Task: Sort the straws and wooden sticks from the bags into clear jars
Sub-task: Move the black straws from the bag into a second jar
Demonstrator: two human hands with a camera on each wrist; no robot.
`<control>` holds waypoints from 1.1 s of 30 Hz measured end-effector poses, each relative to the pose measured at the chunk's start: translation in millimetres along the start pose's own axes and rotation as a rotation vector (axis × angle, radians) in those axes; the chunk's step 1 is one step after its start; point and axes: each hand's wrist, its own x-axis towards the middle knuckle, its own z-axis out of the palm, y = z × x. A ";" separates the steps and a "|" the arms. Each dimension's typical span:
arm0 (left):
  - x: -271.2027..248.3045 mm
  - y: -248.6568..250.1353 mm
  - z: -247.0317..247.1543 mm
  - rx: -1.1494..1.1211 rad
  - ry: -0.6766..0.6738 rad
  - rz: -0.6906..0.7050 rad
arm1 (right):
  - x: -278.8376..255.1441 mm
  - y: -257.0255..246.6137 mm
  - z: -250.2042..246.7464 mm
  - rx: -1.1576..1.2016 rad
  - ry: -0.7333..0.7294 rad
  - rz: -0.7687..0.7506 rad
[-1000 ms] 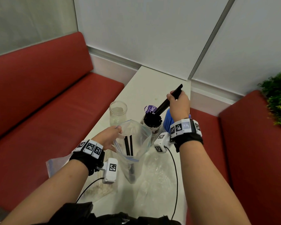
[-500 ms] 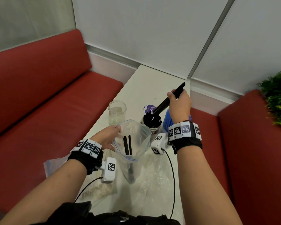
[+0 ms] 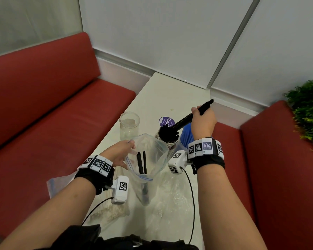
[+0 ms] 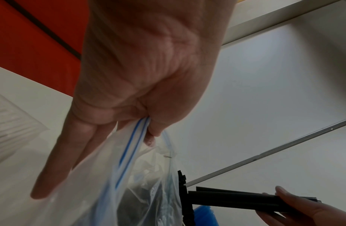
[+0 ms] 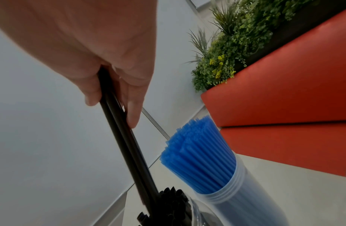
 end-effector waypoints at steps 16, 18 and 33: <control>-1.1 -2.7 -4.5 0.007 0.012 -0.013 | -11.5 19.7 22.5 -0.001 -0.043 0.039; -1.7 -2.8 -1.9 0.015 0.006 -0.020 | -12.4 16.6 28.6 -0.021 -0.094 -0.005; -6.2 -1.0 -1.2 0.023 0.019 -0.009 | 1.3 32.8 53.1 -0.301 -0.316 -0.025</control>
